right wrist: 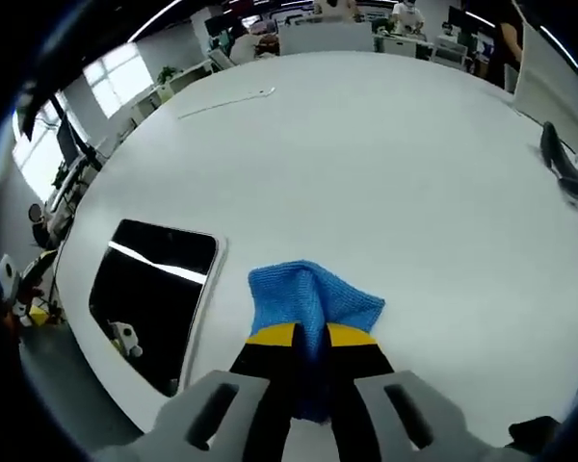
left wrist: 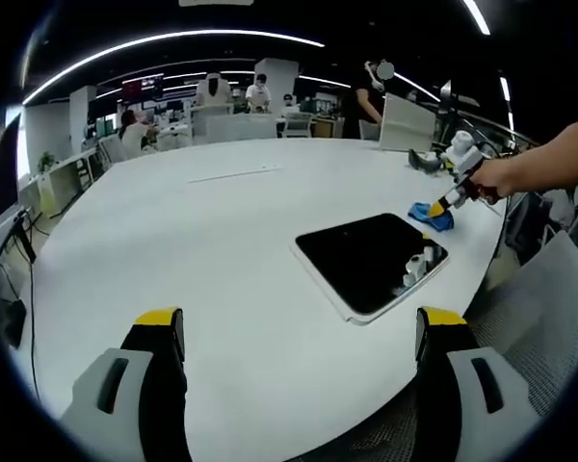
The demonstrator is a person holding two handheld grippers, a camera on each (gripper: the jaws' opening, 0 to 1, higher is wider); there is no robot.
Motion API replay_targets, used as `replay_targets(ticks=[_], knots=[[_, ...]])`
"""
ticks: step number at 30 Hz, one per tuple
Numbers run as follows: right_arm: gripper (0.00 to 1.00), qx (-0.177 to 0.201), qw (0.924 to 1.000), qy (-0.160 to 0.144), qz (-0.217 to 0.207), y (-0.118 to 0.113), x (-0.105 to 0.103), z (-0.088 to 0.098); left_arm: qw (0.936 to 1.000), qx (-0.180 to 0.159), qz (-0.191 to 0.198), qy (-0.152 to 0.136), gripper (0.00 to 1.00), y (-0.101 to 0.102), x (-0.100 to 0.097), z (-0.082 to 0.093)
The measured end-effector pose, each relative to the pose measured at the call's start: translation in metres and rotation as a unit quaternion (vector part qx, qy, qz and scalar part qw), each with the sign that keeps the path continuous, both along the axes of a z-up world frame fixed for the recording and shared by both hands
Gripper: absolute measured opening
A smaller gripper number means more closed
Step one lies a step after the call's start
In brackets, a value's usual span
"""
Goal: Wipe the mirror surface with the cleaning cloth until all visible marks leave the cleaned area.
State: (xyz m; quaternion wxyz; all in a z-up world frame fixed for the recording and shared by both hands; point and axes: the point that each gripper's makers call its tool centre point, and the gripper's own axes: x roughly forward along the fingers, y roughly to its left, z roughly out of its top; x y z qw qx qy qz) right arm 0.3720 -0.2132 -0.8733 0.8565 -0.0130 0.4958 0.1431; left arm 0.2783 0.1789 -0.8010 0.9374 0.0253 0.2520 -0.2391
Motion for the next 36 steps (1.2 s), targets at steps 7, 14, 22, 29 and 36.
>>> replay_targets(ticks=[7, 14, 22, 29, 36], knots=[[0.2, -0.002, 0.9998, -0.016, 0.015, 0.008, -0.004, 0.001, 1.0, 0.005, -0.006, 0.003, 0.99, -0.002, -0.002, -0.001], [0.4, 0.048, 0.9982, -0.028, 0.021, 0.023, -0.008, 0.012, 1.0, 0.003, -0.004, 0.003, 0.99, -0.002, -0.002, -0.001], [0.6, 0.089, 0.9869, -0.117, 0.067, 0.017, -0.004, 0.057, 1.0, -0.005, -0.002, -0.004, 0.99, -0.002, 0.001, 0.003], [0.71, 0.09, 0.9706, -0.206, 0.086, -0.023, -0.019, 0.082, 0.9994, -0.018, 0.021, -0.022, 0.99, 0.003, 0.004, 0.016], [0.73, 0.13, 0.9707, -0.199, 0.038, -0.05, -0.056, 0.076, 0.9987, -0.028, 0.017, -0.038, 0.99, -0.001, -0.005, 0.029]])
